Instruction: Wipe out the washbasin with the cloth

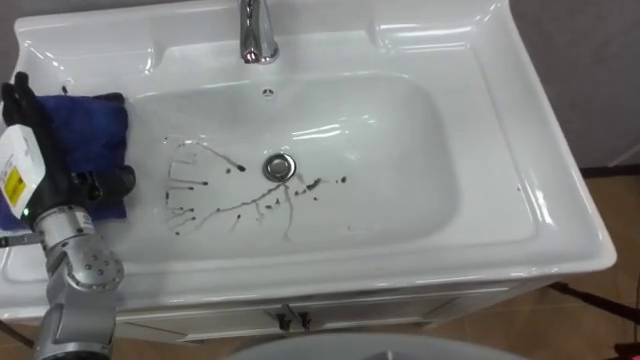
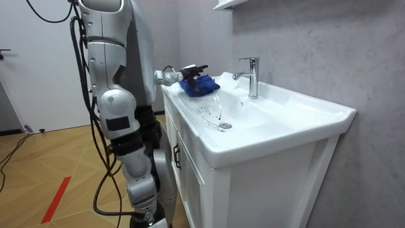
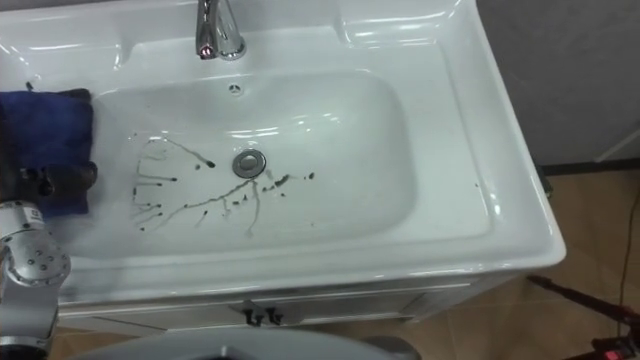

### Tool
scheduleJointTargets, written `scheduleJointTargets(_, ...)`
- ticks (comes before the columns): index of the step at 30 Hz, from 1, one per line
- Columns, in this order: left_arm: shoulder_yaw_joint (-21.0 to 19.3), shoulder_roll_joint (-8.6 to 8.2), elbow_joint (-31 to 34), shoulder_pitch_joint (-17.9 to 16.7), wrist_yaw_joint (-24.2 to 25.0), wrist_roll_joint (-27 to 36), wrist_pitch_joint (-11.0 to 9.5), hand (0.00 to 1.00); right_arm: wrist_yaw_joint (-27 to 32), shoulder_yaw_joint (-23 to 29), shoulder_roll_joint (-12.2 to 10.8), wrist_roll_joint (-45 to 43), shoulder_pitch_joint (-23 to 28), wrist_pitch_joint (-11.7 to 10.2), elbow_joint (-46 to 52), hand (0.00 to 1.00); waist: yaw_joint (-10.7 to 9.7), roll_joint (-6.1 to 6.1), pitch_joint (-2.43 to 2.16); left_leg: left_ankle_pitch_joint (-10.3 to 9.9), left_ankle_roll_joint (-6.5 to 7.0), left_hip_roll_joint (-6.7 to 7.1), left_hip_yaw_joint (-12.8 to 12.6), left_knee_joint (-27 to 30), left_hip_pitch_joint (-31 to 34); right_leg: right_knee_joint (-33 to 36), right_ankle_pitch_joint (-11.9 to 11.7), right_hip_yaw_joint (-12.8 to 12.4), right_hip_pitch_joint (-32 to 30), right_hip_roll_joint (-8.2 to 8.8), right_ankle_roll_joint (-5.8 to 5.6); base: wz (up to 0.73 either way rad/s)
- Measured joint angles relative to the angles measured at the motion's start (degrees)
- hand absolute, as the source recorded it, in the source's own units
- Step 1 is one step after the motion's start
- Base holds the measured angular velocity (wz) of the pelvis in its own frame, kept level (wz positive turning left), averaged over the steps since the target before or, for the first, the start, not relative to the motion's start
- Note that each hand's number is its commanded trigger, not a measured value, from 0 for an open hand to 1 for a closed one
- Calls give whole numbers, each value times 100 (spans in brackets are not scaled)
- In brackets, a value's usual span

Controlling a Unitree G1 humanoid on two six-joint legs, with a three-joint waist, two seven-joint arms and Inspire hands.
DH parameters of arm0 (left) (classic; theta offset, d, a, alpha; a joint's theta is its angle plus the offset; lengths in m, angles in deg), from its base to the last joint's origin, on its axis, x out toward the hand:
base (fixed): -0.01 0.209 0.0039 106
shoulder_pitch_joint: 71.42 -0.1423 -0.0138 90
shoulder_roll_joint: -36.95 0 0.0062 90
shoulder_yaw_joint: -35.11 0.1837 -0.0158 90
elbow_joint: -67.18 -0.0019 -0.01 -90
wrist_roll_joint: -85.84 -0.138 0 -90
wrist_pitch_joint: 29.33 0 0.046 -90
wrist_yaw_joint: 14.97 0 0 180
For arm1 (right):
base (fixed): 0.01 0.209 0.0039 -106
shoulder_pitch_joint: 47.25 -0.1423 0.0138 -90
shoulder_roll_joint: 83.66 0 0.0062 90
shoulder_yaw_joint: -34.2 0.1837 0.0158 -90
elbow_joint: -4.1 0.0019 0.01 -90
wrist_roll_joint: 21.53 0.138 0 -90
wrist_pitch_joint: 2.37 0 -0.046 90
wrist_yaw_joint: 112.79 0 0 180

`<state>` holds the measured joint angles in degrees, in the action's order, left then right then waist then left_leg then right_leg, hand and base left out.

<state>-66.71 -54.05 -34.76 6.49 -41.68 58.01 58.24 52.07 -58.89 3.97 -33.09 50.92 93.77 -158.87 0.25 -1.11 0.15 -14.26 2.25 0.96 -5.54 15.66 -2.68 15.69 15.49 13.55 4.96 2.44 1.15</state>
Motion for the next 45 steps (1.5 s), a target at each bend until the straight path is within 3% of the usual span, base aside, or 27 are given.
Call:
scheduleJointTargets(9,-4,-1,-398,1,5,-163,239,0,-5,51,1,11,79,65,21,0,14,-103,-28,0,-3,-16,-6,-7,-3,-78,-14,-37,-7,-18,19,-1)
scheduleJointTargets(24,-21,-1,-726,3,27,-446,467,0,142,45,-15,89,88,223,88,0,39,-53,-45,0,-3,-19,-38,-1,-12,-128,-24,-72,18,-54,14,-1)
scheduleJointTargets(34,-31,-1,-888,4,97,-691,503,0,117,45,-13,190,188,287,262,0,47,-4,-23,1,-4,-18,-52,-24,-75,-127,-24,-97,59,-47,18,0)
scheduleJointTargets(35,-31,-2,-901,3,96,-708,502,44,117,46,-14,189,214,305,302,0,57,-1,-29,1,-4,-17,-56,-28,-81,-127,-24,-102,62,-48,18,-4)
scheduleJointTargets(36,-31,-2,-916,3,95,-790,503,100,118,46,-14,185,255,343,400,0,75,6,-43,1,-4,-15,-61,-28,-89,-127,-24,-111,66,-49,18,-4)
scheduleJointTargets(45,-41,-50,-911,20,34,-1026,570,100,81,108,-2,165,328,456,445,0,132,3,-90,2,-6,-26,-116,-27,-113,-104,-24,-170,60,-43,19,-2)
